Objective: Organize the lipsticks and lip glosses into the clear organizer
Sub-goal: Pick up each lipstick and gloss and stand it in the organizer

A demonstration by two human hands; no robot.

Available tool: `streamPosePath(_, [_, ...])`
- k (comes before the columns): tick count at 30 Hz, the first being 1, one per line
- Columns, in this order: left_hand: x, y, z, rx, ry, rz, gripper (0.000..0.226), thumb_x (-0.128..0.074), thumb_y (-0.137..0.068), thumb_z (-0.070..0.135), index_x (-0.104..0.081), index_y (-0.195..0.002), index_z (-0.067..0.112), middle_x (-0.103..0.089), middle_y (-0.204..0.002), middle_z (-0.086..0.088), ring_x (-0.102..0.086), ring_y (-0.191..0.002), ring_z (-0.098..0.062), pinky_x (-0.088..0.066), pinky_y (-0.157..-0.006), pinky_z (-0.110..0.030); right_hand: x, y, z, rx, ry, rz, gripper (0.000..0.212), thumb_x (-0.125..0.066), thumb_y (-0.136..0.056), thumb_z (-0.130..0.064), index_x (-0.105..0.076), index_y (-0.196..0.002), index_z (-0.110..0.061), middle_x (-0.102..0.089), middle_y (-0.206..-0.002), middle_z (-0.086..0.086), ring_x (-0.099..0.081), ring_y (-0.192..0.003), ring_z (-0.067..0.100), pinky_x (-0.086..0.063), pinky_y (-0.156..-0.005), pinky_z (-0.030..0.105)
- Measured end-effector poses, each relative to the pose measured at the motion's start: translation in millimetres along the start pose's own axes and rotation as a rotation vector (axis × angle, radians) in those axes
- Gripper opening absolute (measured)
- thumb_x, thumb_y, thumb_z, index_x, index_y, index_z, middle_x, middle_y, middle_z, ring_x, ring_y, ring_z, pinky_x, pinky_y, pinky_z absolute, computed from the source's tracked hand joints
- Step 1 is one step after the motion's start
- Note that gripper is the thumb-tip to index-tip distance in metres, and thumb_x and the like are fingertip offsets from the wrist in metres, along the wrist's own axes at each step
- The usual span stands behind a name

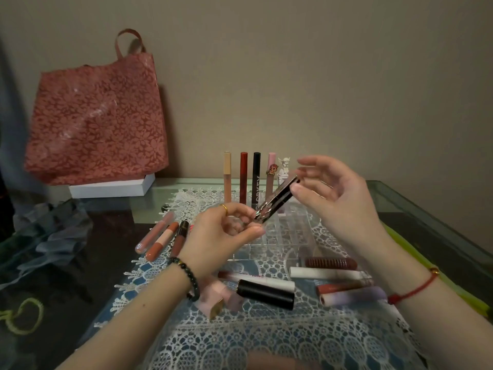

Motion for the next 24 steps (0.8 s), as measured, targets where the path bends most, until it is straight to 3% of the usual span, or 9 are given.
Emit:
streamPosePath(3, [-9, -4, 3, 0.018, 0.085, 0.027, 0.02, -0.076, -0.065, 0.028, -0.062, -0.08, 0.027, -0.063, -0.061, 0.014, -0.05, -0.05, 0.001, -0.046, -0.053, -0.009, 0, -6, 10, -0.088, -0.104, 0.07, 0.031, -0.067, -0.076, -0.004, -0.058, -0.099, -0.022, -0.066, -0.093, -0.004, -0.067, -0.08, 0.004, -0.051, -0.067, 0.014])
streamPosePath(9, [-20, -8, 7, -0.027, 0.039, 0.121, 0.021, -0.078, -0.065, 0.029, -0.061, -0.077, 0.03, -0.06, -0.066, 0.009, -0.047, -0.051, 0.004, -0.039, -0.05, -0.006, -3, -5, 23, -0.135, -0.132, 0.184, 0.038, -0.07, -0.074, -0.004, -0.055, -0.101, -0.027, -0.066, -0.085, -0.006, -0.068, -0.068, 0.003, -0.053, -0.059, 0.016])
streamPosePath(15, [-1, -13, 3, -0.056, -0.06, 0.133, 0.036, -0.061, -0.053, 0.055, -0.055, -0.085, 0.04, -0.06, -0.081, 0.015, -0.053, -0.075, 0.005, -0.042, -0.065, -0.004, 15, -25, 23, -0.137, -0.109, 0.199, 0.042, -0.068, -0.073, 0.001, -0.053, -0.1, -0.027, -0.065, -0.093, 0.003, -0.069, -0.075, 0.016, -0.057, -0.063, 0.026])
streamPosePath(20, [44, -14, -31, 0.027, -0.113, 0.285, 0.035, -0.066, -0.062, 0.047, -0.058, -0.094, 0.036, -0.061, -0.09, 0.016, -0.054, -0.083, 0.004, -0.04, -0.066, -0.01, 39, -56, 23, -0.066, 0.077, 0.188, 0.042, -0.069, -0.074, 0.0, -0.053, -0.105, -0.021, -0.063, -0.09, 0.002, -0.065, -0.072, 0.018, -0.057, -0.07, 0.032])
streamPosePath(24, [41, -12, -59, 0.144, -0.241, 0.118, 0.055, -0.06, -0.067, 0.053, -0.05, -0.117, 0.034, -0.055, -0.103, 0.022, -0.056, -0.081, 0.004, -0.044, -0.055, -0.008, 47, -77, 32, -0.005, 0.181, 0.175, 0.039, -0.068, -0.075, 0.003, -0.054, -0.103, -0.021, -0.056, -0.083, -0.001, -0.06, -0.067, 0.017, -0.058, -0.065, 0.027])
Point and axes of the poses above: each hand's wrist, its own y-axis away from the middle knuckle, its own x-axis out of the back of the hand, z = x × y, the point moved 6 cm from there along -y, towards the middle knuckle
